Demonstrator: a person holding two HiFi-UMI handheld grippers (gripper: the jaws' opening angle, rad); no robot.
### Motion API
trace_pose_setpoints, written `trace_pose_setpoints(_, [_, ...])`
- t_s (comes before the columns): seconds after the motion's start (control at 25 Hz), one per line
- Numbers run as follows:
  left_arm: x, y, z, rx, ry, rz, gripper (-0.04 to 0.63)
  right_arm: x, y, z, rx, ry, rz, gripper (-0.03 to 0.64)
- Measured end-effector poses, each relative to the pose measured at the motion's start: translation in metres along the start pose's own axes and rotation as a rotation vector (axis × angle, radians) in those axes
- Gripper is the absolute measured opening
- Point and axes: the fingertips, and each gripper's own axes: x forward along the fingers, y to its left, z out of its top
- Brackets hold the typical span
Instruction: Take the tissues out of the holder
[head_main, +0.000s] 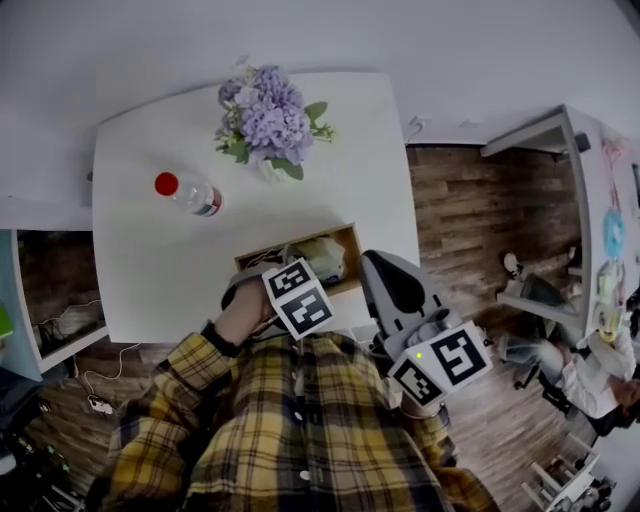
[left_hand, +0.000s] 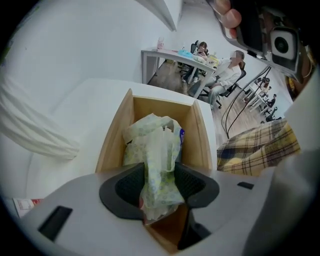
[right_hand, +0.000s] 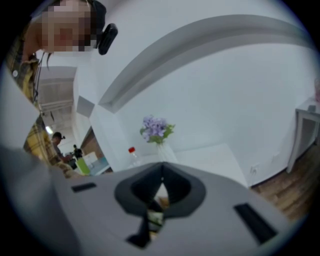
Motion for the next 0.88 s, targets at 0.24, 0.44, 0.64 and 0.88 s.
trace_pose_setpoints(0.24, [-0.003, 0.006, -0.002, 0.035, -0.001, 0.03, 0.089, 0.002, -0.002, 0.001, -0.002, 0.003, 0.004, 0.012])
trace_pose_setpoints(0.44, [-0.006, 0.008, -0.001, 0.021, -0.012, 0.026, 0.037, 0.001, -0.003, 0.001, -0.001, 0.006, 0.002, 0.012])
trace_pose_setpoints(0.64, [-0.008, 0.009, 0.0, 0.021, -0.026, 0.034, 0.031, 0.0, -0.002, -0.001, -0.012, 0.013, 0.001, 0.012])
trace_pose_setpoints(0.88, [-0.021, 0.009, 0.006, 0.024, -0.065, 0.051, 0.031, -0.003, 0.002, -0.002, -0.04, 0.028, 0.006, 0.012])
